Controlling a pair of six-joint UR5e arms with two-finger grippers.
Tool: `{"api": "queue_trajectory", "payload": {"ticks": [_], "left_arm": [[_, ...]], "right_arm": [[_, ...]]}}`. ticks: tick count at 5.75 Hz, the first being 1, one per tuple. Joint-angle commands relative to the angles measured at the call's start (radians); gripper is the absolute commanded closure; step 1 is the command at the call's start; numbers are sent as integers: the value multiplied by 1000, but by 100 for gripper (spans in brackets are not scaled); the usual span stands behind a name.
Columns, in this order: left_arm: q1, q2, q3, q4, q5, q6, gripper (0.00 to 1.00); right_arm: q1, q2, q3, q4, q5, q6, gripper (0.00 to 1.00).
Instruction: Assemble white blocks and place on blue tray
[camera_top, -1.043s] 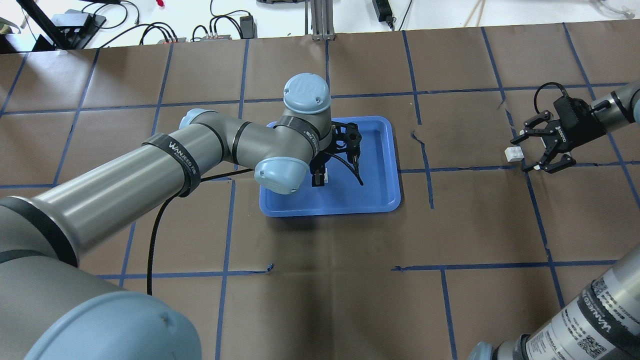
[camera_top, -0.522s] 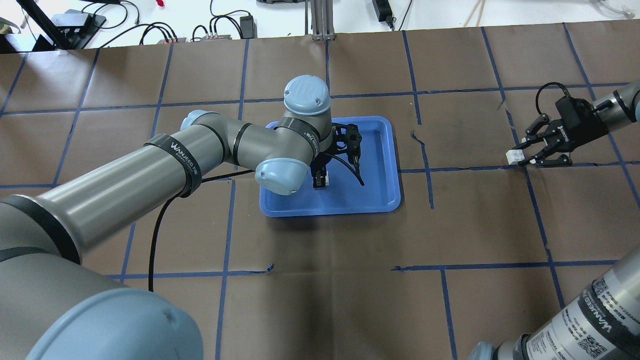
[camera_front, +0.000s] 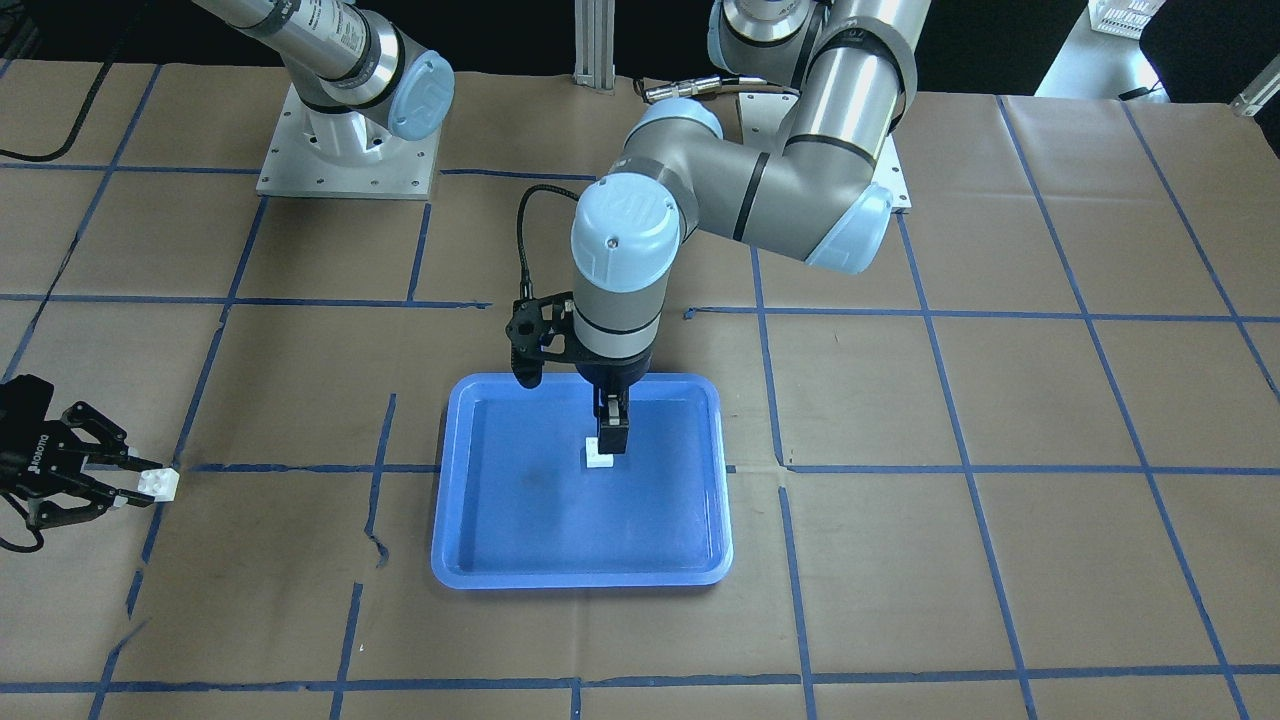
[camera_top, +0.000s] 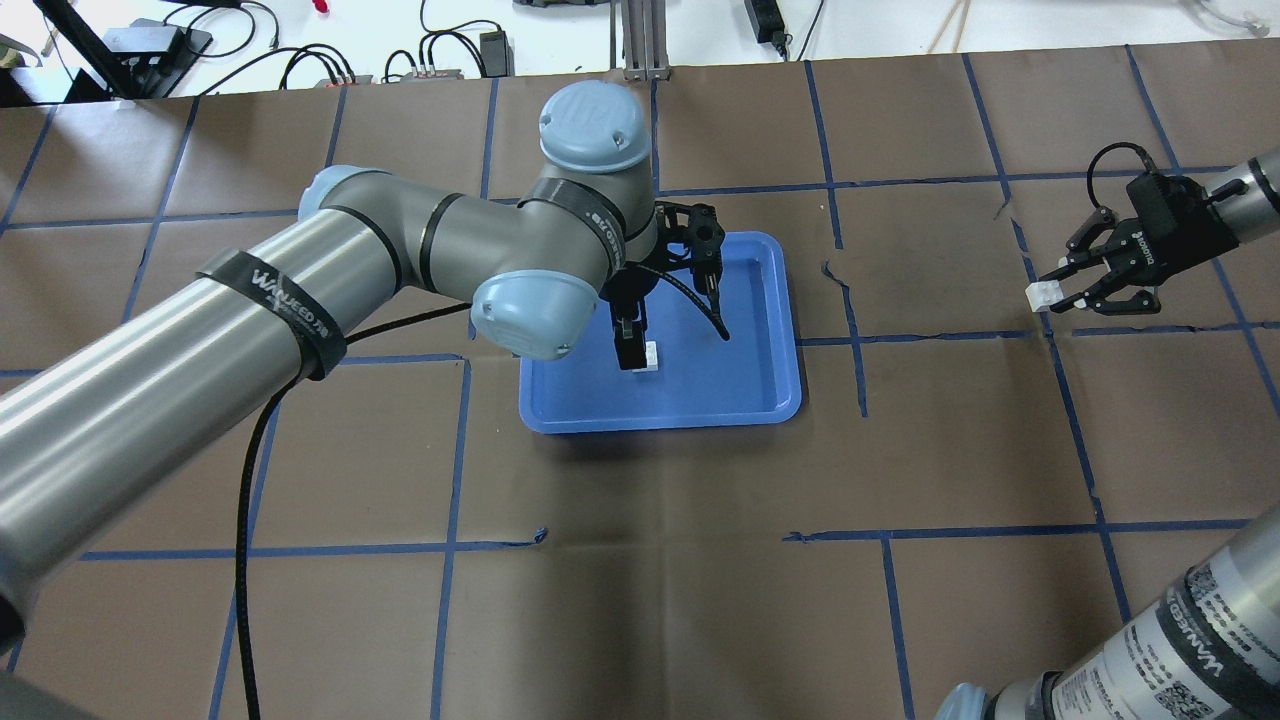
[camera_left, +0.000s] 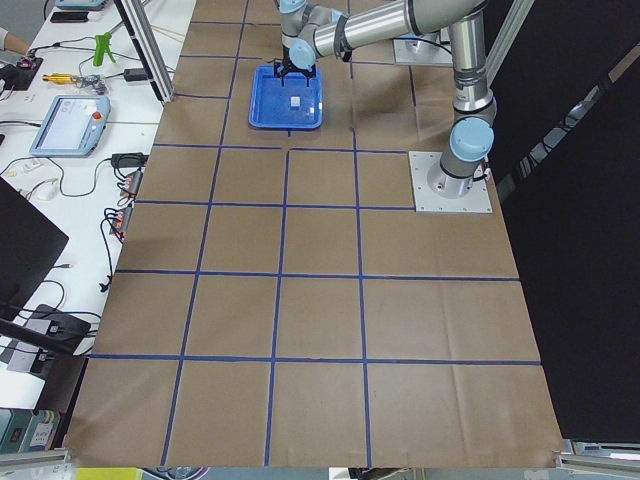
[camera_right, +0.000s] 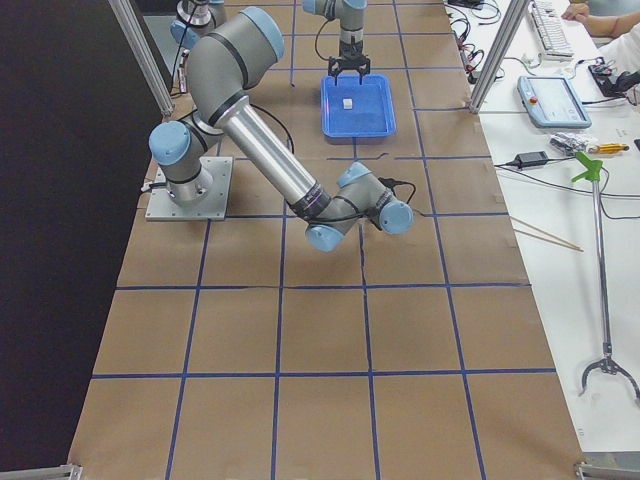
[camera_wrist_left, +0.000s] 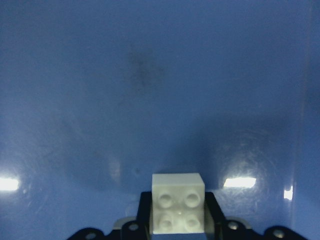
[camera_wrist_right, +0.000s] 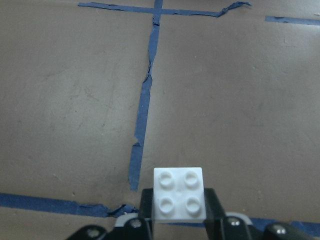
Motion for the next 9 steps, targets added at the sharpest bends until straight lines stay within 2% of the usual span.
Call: {"api": "queue_trajectory", "payload": {"ticks": [1, 2, 3, 4, 5, 6, 7, 9], "left_arm": [[25, 165, 141, -396, -25, -4, 5], [26, 231, 192, -546, -22, -5, 5], [28, 279, 170, -562, -21, -65, 5], [49, 299, 163, -557, 8, -307, 6], [122, 307, 159, -546, 10, -555, 4], [141, 350, 151, -547, 14, -737, 1], [169, 371, 127, -534, 13, -947, 1], [305, 433, 113, -526, 13, -1129, 1]], "right_arm": [[27, -115, 6, 33, 11, 80, 69], [81, -147, 7, 57, 15, 105, 69], [159, -178, 12, 59, 18, 165, 69], [248, -195, 33, 56, 26, 238, 69], [320, -206, 73, 39, 114, 294, 69], [372, -218, 128, -31, 167, 343, 69], [423, -220, 203, -148, 205, 427, 69], [533, -209, 362, -552, 225, 693, 69]]}}
